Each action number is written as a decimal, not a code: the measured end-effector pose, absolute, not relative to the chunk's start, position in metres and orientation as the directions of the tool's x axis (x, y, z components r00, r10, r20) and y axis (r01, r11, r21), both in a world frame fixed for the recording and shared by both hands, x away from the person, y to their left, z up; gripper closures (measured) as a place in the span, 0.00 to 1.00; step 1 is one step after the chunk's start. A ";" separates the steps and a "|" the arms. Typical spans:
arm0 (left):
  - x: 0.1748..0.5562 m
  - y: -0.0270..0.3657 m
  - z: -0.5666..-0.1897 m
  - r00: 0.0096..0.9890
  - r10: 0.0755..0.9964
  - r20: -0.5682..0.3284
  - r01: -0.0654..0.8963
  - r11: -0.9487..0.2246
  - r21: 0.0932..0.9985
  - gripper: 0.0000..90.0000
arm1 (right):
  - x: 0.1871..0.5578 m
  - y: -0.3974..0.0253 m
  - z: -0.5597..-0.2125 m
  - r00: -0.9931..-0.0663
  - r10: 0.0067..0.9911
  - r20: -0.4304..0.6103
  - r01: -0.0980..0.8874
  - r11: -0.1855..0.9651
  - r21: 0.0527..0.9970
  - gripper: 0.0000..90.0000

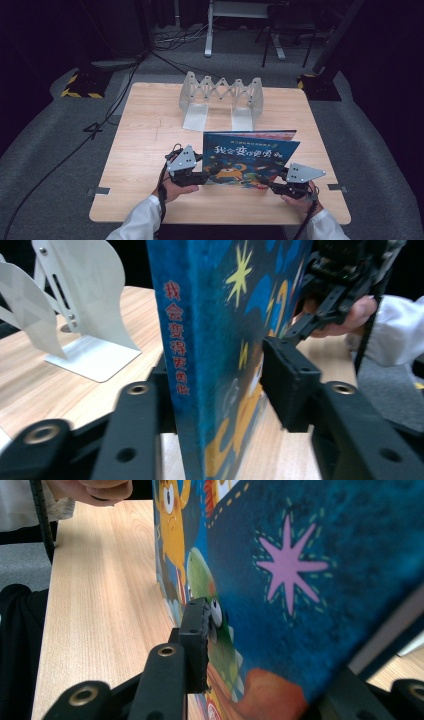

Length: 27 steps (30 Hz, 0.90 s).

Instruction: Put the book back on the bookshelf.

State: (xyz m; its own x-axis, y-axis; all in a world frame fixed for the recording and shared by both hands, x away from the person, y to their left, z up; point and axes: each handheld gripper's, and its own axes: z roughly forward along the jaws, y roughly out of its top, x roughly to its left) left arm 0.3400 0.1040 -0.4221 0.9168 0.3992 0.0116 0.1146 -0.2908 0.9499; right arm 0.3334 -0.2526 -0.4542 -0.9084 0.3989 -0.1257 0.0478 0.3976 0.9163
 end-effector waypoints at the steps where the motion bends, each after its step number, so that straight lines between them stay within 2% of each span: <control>1: 0.340 0.102 -0.423 0.917 0.399 0.015 0.113 -0.296 0.948 0.66 | 0.333 -0.254 -0.454 -0.907 0.402 -0.123 0.051 0.396 0.917 0.77; 10: 0.341 0.097 -0.434 0.935 0.355 0.008 0.109 -0.308 0.945 0.71 | 0.332 -0.271 -0.456 -0.897 0.433 -0.092 0.085 0.373 0.924 0.76; 23: 0.334 0.086 -0.439 0.958 0.288 0.019 0.074 -0.309 0.948 0.85 | 0.331 -0.294 -0.461 -0.861 0.506 -0.059 0.143 0.350 0.926 0.75; 25: 0.332 0.084 -0.438 0.963 0.268 0.026 0.063 -0.315 0.947 0.87 | 0.332 -0.296 -0.461 -0.857 0.513 -0.050 0.150 0.342 0.927 0.73; 27: 0.331 0.082 -0.439 0.963 0.267 0.028 0.060 -0.315 0.947 0.88 | 0.333 -0.295 -0.460 -0.853 0.520 -0.055 0.150 0.344 0.927 0.66</control>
State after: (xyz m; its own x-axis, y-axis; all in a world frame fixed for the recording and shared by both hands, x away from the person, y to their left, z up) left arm 0.3312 0.0821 -0.4385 0.9634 0.2666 0.0279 0.0598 -0.3151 0.9472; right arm 0.3327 -0.2952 -0.4602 -0.8526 0.5196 -0.0551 0.1500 0.3443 0.9268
